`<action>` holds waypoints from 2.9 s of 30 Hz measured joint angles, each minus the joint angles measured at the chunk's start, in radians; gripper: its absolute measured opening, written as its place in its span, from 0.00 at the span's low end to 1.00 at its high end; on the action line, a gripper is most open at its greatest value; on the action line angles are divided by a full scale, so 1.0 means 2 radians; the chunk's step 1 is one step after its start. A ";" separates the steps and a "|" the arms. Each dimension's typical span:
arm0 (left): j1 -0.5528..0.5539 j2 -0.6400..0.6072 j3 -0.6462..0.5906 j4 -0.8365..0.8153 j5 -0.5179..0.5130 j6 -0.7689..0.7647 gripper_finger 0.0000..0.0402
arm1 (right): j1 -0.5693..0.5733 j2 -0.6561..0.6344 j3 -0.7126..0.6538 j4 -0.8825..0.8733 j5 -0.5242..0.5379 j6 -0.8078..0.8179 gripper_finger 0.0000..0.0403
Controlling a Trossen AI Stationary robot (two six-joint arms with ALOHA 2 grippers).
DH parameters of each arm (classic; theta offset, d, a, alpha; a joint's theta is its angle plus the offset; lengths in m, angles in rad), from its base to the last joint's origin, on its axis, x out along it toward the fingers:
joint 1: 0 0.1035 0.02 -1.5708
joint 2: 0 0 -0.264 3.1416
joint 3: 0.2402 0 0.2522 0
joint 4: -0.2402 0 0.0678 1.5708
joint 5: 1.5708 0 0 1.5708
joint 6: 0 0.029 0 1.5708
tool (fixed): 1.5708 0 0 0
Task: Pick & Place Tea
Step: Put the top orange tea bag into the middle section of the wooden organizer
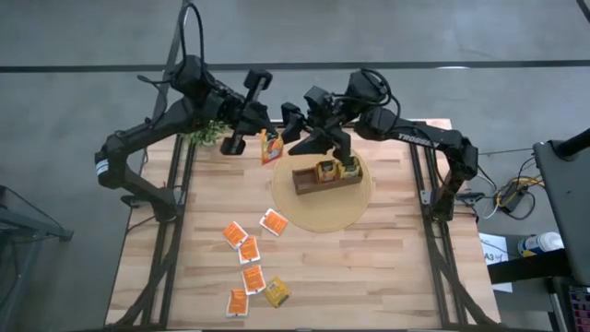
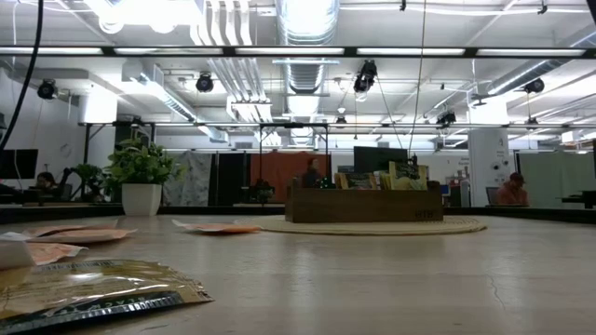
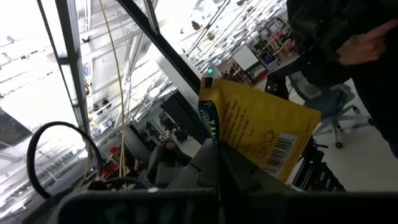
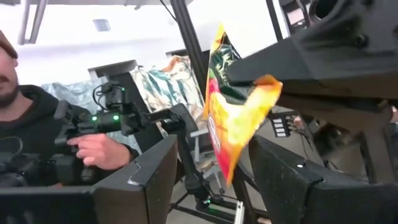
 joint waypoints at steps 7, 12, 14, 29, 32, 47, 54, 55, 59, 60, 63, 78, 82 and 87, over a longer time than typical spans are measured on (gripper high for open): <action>0.000 0.000 0.000 -0.004 -0.003 0.003 0.00 | 0.001 0.002 0.000 0.008 0.000 0.008 0.46; 0.000 0.000 0.000 -0.007 -0.005 0.003 0.00 | 0.001 0.002 0.000 0.008 0.000 0.008 0.43; 0.000 0.000 0.000 -0.012 -0.012 0.005 0.00 | 0.002 0.002 0.000 0.008 0.000 0.008 0.41; 0.000 0.015 0.001 -0.016 -0.014 0.007 0.00 | 0.007 0.002 0.000 0.007 -0.002 -0.004 0.07; 0.000 0.015 0.003 -0.017 -0.014 0.005 0.00 | 0.007 0.002 0.000 0.007 -0.002 -0.005 0.04; 0.002 0.014 0.003 -0.005 -0.083 -0.150 0.13 | 0.004 0.002 0.000 0.006 -0.039 -0.011 0.03; 0.006 0.005 0.003 -0.019 -0.079 -0.195 0.37 | 0.001 -0.001 0.000 -0.001 -0.055 -0.004 0.03; 0.007 0.001 0.003 -0.026 -0.078 -0.203 0.39 | 0.000 -0.002 0.000 -0.008 -0.063 -0.003 0.03; 0.009 -0.021 0.003 -0.082 -0.077 -0.213 0.43 | -0.010 -0.010 0.000 -0.102 -0.071 -0.047 0.03; 0.009 -0.027 0.003 -0.104 -0.081 -0.211 0.43 | -0.013 -0.012 0.000 -0.136 -0.069 -0.070 0.03; 0.010 -0.048 0.003 -0.178 -0.140 -0.200 0.43 | -0.025 -0.016 0.000 -0.225 -0.053 -0.128 0.03; 0.003 -0.062 0.004 -0.381 -0.266 -0.183 0.43 | -0.052 -0.018 0.000 -0.391 0.089 -0.270 0.03; 0.000 -0.062 0.010 -0.412 -0.288 -0.193 0.43 | -0.052 -0.019 0.000 -0.424 0.138 -0.297 0.03; -0.005 -0.060 0.010 -0.479 -0.352 -0.183 0.43 | -0.051 -0.019 0.000 -0.446 0.172 -0.320 0.03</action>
